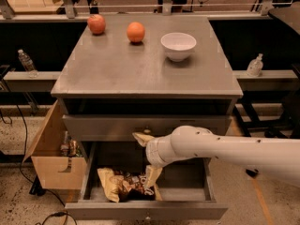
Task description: Place brown chip bag into middle drawer
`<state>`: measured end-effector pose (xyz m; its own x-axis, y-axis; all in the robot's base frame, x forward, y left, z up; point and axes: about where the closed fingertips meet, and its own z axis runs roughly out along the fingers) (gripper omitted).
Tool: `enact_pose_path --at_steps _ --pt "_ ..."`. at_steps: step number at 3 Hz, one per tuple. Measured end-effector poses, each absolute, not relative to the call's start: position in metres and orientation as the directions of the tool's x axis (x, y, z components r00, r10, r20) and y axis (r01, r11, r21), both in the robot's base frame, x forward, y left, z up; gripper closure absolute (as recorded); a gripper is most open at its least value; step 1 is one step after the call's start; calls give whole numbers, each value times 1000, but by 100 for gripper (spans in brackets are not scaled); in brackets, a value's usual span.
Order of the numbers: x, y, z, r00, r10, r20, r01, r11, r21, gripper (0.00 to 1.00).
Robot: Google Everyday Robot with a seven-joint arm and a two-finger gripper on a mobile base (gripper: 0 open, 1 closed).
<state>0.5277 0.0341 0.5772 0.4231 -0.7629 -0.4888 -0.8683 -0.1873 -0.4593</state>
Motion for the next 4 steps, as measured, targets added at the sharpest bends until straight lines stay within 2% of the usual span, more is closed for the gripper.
enact_pose_path --at_steps 4 --pt "448 -18 614 316 -845 -431 -892 -110 -439 0"
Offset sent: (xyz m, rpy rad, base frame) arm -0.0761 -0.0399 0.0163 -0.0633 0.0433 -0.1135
